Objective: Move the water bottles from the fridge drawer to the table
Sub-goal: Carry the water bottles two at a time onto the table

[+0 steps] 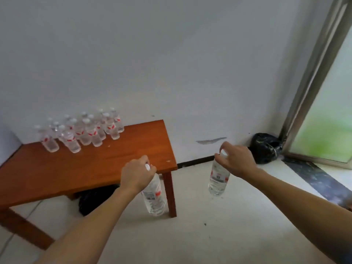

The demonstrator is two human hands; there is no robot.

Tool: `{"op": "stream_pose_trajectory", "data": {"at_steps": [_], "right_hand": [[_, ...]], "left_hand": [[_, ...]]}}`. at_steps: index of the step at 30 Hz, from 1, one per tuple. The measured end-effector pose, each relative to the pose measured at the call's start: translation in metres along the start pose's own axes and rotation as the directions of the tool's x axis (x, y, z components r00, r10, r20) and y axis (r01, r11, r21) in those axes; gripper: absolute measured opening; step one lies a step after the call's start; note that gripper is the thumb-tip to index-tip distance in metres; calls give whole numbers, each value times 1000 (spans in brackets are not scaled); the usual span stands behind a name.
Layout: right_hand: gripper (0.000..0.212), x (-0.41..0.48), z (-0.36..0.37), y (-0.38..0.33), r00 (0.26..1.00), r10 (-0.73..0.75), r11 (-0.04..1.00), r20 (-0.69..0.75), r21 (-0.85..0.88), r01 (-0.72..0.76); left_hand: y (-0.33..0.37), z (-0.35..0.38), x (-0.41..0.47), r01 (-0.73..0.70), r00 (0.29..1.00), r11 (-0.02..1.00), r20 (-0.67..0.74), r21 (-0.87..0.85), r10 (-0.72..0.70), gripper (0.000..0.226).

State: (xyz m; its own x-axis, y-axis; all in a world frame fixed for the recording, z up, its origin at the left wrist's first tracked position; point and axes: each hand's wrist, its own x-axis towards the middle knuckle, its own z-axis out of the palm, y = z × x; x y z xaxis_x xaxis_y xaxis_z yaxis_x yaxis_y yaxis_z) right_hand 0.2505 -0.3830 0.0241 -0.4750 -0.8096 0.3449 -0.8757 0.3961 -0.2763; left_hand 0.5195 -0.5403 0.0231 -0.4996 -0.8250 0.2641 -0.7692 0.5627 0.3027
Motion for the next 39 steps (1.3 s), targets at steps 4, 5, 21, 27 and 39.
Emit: {"op": "stream_pose_trajectory", "data": {"at_steps": [4, 5, 21, 27, 39], "right_hand": [[37, 77, 67, -68, 990, -123, 991, 67, 51, 120], [38, 97, 85, -84, 985, -147, 988, 86, 62, 142], [40, 372, 281, -282, 879, -362, 932, 310, 124, 340], [41, 429, 350, -360, 868, -352, 936, 350, 142, 323], [32, 517, 467, -489, 872, -274, 961, 406, 159, 228]], "left_hand": [[-84, 1, 33, 163, 987, 986, -7, 39, -163, 20], [-102, 3, 44, 194, 981, 979, -8, 57, -194, 20], [-331, 15, 245, 527, 850, 844, -69, 99, -522, 19], [-427, 27, 313, 506, 863, 855, -43, 116, -504, 20], [-567, 60, 463, 200, 968, 974, 129, 110, -213, 25]]}}
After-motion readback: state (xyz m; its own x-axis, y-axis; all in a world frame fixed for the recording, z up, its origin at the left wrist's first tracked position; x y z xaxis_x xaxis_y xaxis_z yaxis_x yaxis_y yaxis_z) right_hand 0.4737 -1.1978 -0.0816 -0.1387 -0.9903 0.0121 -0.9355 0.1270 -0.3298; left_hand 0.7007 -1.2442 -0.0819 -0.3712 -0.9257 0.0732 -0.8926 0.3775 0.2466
